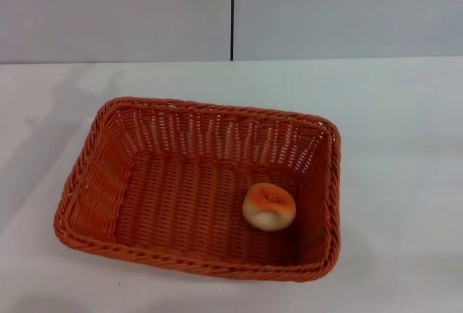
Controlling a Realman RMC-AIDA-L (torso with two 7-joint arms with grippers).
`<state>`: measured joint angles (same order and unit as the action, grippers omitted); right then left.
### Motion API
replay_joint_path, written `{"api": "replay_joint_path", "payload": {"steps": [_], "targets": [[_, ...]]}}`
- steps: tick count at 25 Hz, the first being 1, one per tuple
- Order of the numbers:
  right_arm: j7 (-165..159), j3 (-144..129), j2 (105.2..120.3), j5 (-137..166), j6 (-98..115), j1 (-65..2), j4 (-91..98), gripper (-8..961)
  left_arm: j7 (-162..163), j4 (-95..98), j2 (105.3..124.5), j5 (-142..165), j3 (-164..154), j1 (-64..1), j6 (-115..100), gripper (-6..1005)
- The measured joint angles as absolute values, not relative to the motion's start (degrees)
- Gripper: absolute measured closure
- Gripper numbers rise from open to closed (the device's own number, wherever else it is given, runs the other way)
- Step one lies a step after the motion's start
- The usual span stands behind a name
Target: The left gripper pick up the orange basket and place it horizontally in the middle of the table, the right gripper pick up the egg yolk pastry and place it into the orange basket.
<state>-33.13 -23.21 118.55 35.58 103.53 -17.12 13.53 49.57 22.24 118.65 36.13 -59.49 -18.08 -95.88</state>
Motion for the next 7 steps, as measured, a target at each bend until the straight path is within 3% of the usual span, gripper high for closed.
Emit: {"api": "replay_joint_path", "payload": {"steps": [7], "targets": [[-33.13, -23.2, 118.65, 35.58, 103.35, -17.21, 13.53, 314, 49.69, 22.23, 118.65, 36.11, -59.49, -18.19, -96.02, 397]]}}
